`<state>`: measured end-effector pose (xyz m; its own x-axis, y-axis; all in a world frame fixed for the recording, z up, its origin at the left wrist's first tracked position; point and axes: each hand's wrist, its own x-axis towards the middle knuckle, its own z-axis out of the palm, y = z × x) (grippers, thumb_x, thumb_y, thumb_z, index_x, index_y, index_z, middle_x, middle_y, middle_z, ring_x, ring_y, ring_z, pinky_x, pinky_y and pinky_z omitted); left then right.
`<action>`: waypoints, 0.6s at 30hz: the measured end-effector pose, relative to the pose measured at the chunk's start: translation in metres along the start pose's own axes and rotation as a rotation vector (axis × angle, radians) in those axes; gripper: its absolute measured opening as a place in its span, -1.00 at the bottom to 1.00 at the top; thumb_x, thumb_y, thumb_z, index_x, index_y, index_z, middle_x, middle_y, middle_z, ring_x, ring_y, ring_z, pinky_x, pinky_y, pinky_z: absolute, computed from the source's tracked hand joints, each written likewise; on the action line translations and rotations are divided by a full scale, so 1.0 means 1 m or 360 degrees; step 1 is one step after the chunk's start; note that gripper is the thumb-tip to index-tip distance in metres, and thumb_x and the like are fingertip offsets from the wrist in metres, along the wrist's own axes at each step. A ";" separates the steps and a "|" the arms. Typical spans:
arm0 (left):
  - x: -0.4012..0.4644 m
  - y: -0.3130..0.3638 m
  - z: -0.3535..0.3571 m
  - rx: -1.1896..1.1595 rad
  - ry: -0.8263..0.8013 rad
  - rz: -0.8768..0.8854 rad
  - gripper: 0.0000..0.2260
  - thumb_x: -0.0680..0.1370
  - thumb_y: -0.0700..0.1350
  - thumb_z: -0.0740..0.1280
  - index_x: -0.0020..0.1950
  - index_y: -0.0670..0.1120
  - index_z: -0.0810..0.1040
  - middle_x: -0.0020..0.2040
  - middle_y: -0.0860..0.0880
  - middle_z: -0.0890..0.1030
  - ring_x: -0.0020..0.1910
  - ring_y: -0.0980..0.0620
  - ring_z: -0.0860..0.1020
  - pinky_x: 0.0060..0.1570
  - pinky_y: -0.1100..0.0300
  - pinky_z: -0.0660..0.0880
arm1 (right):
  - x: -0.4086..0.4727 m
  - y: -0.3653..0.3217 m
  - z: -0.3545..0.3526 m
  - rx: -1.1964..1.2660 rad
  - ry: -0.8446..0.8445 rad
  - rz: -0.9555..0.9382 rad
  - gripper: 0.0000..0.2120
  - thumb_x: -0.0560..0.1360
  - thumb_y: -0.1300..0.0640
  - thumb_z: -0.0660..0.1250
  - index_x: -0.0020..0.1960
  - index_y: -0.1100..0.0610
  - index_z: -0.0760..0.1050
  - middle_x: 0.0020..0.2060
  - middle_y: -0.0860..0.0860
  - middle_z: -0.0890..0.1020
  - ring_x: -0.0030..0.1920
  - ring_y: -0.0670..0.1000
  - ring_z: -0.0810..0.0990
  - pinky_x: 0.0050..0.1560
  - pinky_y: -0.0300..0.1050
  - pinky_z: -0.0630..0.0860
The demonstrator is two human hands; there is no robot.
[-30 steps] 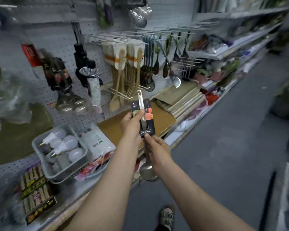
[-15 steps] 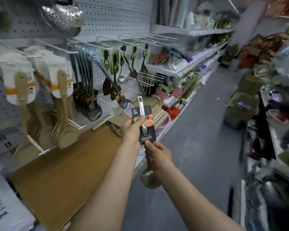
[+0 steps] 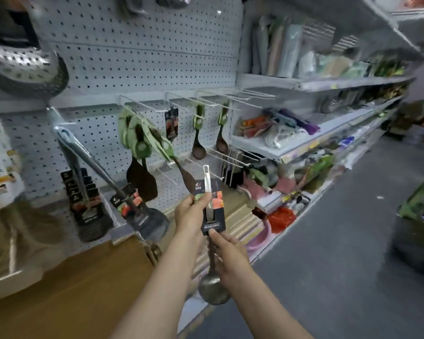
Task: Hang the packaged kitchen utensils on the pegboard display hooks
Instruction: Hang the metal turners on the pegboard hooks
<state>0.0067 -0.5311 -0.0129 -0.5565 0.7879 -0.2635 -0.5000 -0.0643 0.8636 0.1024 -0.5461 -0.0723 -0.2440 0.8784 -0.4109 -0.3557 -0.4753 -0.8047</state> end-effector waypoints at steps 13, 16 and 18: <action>0.103 0.029 0.134 -0.0177 0.0380 0.0211 -0.91 0.51 -0.20 0.49 -0.01 -0.15 0.65 -0.13 -0.16 0.72 -0.24 -0.07 0.67 -0.18 0.05 0.63 | 0.156 -0.134 -0.004 -0.0088 -0.0441 0.0174 -0.75 0.49 0.29 0.48 0.15 0.25 0.56 -0.28 0.09 0.67 -0.42 -0.07 0.59 -0.43 -0.26 0.51; 0.126 0.034 0.139 -0.0205 0.0353 0.0241 -0.95 0.52 -0.21 0.48 -0.05 -0.12 0.65 -0.15 -0.13 0.73 -0.27 -0.06 0.68 -0.19 0.03 0.64 | 0.178 -0.147 0.007 -0.0118 -0.0498 0.0183 -0.90 0.50 0.30 0.47 -0.05 0.19 0.57 -0.34 0.05 0.67 -0.47 -0.10 0.58 -0.48 -0.28 0.48; 0.140 0.037 0.139 -0.0222 0.0341 0.0261 -0.95 0.53 -0.20 0.48 -0.03 -0.12 0.66 -0.14 -0.13 0.73 -0.28 -0.05 0.69 -0.26 0.05 0.66 | 0.191 -0.152 0.015 -0.0138 -0.0510 0.0153 -0.89 0.48 0.30 0.49 -0.11 0.15 0.60 -0.32 0.05 0.68 -0.44 -0.09 0.58 -0.45 -0.27 0.48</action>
<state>0.0023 -0.3378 0.0423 -0.7574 0.6138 -0.2228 -0.4699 -0.2754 0.8387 0.0960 -0.3071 -0.0221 -0.5486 0.7629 -0.3421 -0.2426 -0.5368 -0.8081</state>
